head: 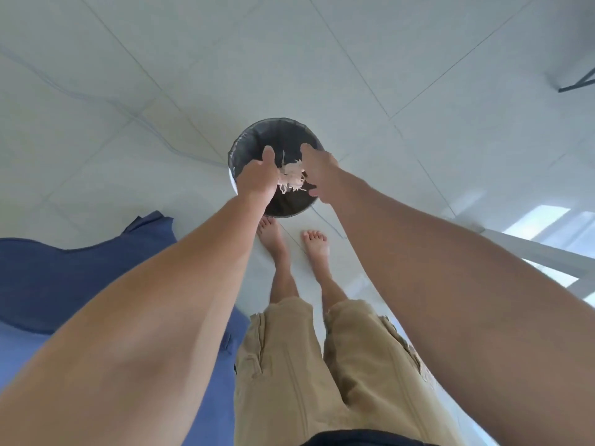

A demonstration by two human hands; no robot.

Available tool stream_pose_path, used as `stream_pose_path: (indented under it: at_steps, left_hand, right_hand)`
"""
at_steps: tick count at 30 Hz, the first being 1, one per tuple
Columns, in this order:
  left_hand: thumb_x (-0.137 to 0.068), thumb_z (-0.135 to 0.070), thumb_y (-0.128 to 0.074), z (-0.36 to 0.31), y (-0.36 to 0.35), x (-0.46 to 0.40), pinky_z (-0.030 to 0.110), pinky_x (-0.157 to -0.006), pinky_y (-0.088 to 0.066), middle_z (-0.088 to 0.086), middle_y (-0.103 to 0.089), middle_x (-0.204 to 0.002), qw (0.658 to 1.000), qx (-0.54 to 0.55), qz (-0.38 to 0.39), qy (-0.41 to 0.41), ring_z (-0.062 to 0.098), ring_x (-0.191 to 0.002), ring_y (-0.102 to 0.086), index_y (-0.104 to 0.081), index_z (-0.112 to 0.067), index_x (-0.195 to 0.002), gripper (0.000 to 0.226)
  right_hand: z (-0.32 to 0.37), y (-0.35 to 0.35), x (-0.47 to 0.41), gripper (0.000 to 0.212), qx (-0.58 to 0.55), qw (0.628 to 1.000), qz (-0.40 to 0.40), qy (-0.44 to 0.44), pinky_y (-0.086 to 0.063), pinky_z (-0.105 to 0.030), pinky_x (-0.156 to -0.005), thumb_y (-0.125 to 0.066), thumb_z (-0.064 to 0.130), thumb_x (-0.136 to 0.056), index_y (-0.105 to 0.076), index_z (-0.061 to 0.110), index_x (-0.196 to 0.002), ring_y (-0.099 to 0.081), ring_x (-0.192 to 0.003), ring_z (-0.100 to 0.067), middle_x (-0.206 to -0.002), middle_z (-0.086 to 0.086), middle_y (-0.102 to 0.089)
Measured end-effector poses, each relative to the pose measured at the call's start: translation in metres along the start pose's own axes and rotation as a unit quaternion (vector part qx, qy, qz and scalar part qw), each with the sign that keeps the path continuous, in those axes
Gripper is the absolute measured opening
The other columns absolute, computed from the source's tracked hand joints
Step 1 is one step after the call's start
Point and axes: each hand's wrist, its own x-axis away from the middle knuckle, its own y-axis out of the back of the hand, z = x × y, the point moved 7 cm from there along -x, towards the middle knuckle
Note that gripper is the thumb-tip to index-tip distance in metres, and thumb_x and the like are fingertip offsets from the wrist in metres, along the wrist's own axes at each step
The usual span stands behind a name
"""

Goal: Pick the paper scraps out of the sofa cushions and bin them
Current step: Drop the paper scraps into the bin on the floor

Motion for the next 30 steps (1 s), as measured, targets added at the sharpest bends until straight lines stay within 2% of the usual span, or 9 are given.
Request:
stream_pose_path:
  at_steps: [1, 3, 7, 11, 14, 16, 20, 26, 30]
  left_hand:
    - [-0.107, -0.042, -0.021, 0.002, -0.001, -0.003, 0.036, -0.108, -0.034, 0.020, -0.054, -0.139, 1.000, -0.002, 0.003, 0.008, 0.033, -0.129, -0.048, -0.052, 0.000, -0.136, 0.059]
    - [-0.107, -0.044, -0.022, 0.010, -0.002, -0.006, 0.036, -0.111, -0.031, 0.020, -0.048, -0.145, 1.000, -0.008, 0.004, 0.028, 0.033, -0.134, -0.044, -0.046, 0.001, -0.141, 0.062]
    - [-0.105, -0.048, -0.025, 0.019, 0.006, 0.002, 0.039, -0.113, -0.031, 0.019, -0.043, -0.150, 0.998, -0.021, 0.004, 0.058, 0.034, -0.137, -0.042, -0.038, 0.001, -0.146, 0.065]
    - [-0.105, -0.048, -0.027, 0.012, 0.020, 0.026, 0.040, -0.111, -0.036, 0.020, -0.046, -0.147, 0.999, -0.036, 0.003, 0.041, 0.036, -0.134, -0.045, -0.044, 0.002, -0.142, 0.064]
    - [-0.105, -0.046, -0.026, 0.001, 0.039, 0.051, 0.039, -0.109, -0.039, 0.022, -0.051, -0.142, 0.998, -0.056, -0.012, 0.007, 0.037, -0.130, -0.048, -0.051, 0.002, -0.136, 0.062]
    - [-0.103, -0.046, -0.026, -0.007, 0.058, 0.071, 0.038, -0.102, -0.041, 0.023, -0.056, -0.135, 0.998, -0.057, -0.031, -0.017, 0.037, -0.123, -0.053, -0.056, 0.003, -0.130, 0.063]
    - [-0.103, -0.048, -0.026, -0.019, 0.109, 0.125, 0.037, -0.102, -0.041, 0.022, -0.056, -0.136, 0.994, -0.045, -0.086, -0.052, 0.036, -0.124, -0.053, -0.057, 0.004, -0.129, 0.066]
    - [-0.103, -0.045, -0.030, -0.010, 0.199, 0.214, 0.031, -0.088, -0.040, 0.019, -0.064, -0.119, 0.975, -0.021, -0.204, -0.081, 0.033, -0.116, -0.057, -0.062, -0.007, -0.097, 0.050]
    - [-0.103, -0.049, -0.029, 0.028, 0.252, 0.275, 0.032, -0.094, -0.041, 0.015, -0.062, -0.125, 0.960, 0.002, -0.271, -0.071, 0.033, -0.118, -0.055, -0.063, -0.006, -0.119, 0.057]
  right_hand:
    - [-0.002, -0.001, -0.003, 0.039, 0.023, 1.000, -0.003, -0.003, -0.047, -0.039, -0.095, -0.036, 0.039, -0.104, -0.058, 0.010, -0.120, -0.056, -0.112, -0.029, -0.105, -0.006, -0.048]
    - [-0.008, 0.002, -0.005, 0.047, 0.046, 0.999, -0.013, -0.023, -0.046, -0.035, -0.093, -0.036, 0.038, -0.102, -0.051, 0.007, -0.134, -0.055, -0.120, -0.033, -0.108, -0.007, -0.049]
    - [-0.014, 0.006, 0.004, 0.037, 0.047, 0.998, -0.007, -0.048, -0.042, -0.027, -0.066, -0.036, 0.035, -0.102, -0.048, 0.006, -0.121, -0.056, -0.110, -0.028, -0.110, -0.007, -0.051]
    - [0.001, 0.012, 0.025, 0.049, 0.081, 0.997, -0.015, -0.007, -0.048, -0.039, -0.102, -0.032, 0.035, -0.103, -0.044, 0.005, -0.139, -0.054, -0.119, -0.031, -0.133, -0.012, -0.055]
    - [0.022, 0.014, 0.057, 0.052, 0.125, 0.991, -0.027, 0.043, -0.042, -0.044, -0.110, -0.030, 0.035, -0.104, -0.044, 0.002, -0.142, -0.050, -0.127, -0.034, -0.140, -0.016, -0.052]
    - [0.041, 0.014, 0.084, 0.050, 0.158, 0.983, -0.022, 0.089, -0.043, -0.045, -0.109, -0.030, 0.034, -0.104, -0.048, 0.002, -0.137, -0.052, -0.126, -0.033, -0.139, -0.015, -0.052]
    - [0.074, 0.009, 0.148, 0.028, 0.229, 0.955, -0.011, 0.191, -0.050, -0.035, -0.090, -0.033, 0.026, -0.102, -0.052, 0.006, -0.102, -0.056, -0.096, -0.028, -0.105, -0.012, -0.056]
    - [0.116, -0.032, 0.256, 0.032, 0.325, 0.883, 0.004, 0.340, -0.038, -0.029, -0.076, -0.035, 0.030, -0.101, -0.054, 0.005, -0.097, -0.052, -0.090, -0.028, -0.100, -0.011, -0.059]
    - [0.129, -0.072, 0.335, 0.033, 0.375, 0.825, 0.014, 0.423, -0.037, -0.030, -0.075, -0.035, 0.032, -0.101, -0.054, 0.006, -0.096, -0.052, -0.090, -0.028, -0.100, -0.010, -0.059]
